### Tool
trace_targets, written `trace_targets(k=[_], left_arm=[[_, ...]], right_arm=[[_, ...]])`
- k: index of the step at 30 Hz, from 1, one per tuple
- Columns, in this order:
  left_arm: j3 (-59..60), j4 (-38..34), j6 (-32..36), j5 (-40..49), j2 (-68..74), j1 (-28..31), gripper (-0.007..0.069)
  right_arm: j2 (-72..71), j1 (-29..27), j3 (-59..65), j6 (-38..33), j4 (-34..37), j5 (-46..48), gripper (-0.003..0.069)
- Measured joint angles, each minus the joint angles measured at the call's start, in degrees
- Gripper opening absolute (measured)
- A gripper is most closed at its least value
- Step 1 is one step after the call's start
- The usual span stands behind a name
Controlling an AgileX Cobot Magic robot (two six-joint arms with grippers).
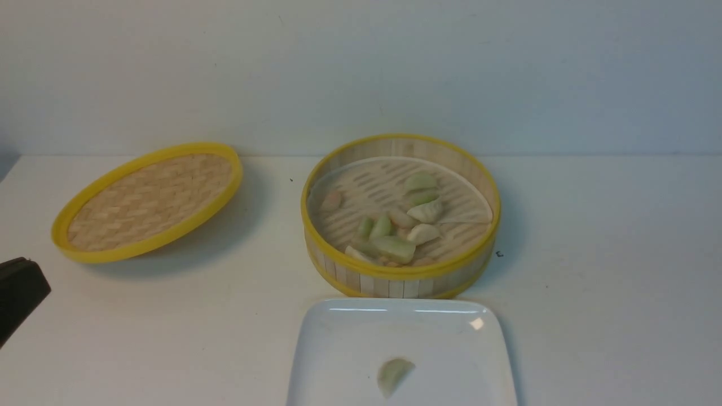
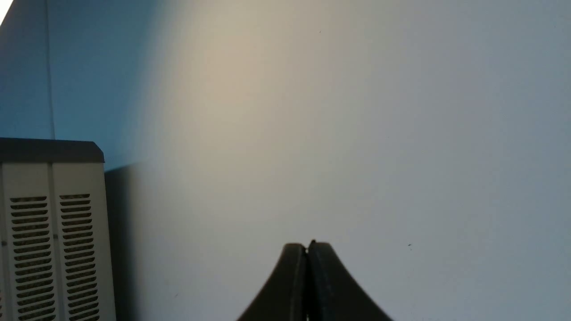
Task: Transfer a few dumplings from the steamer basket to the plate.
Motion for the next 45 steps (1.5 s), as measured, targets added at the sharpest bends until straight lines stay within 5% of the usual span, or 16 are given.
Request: trace_targets(k=[6,12,15,22,45], left_arm=[[3.7,-4.4,11.0,-2.6,-1.9,3.8,-0.0006],[15.9,-21.3,35.1,-8.6,-11.2,22.0,-0.0006],[22.7,-26.3,40.4,-11.1,-15.5,29.9,-0.0006],[31.2,-27.8,42.3,-7.7,-16.7,37.3,-0.0006],[31.3,-27.5,42.0,-5.2,-16.7,37.3,-0.0006]], right_arm=[[0.0,0.0,0.0,0.0,0.0,0.0,-0.0015],[0.0,0.0,0.0,-0.1,0.0,0.0,-0.0015],[0.0,0.0,0.0,-0.1,0.0,0.0,-0.0015],[0.0,0.0,0.0,-0.1,0.0,0.1,-0.0015],[0.0,0.0,0.0,-0.1,0.0,0.1,-0.0015]])
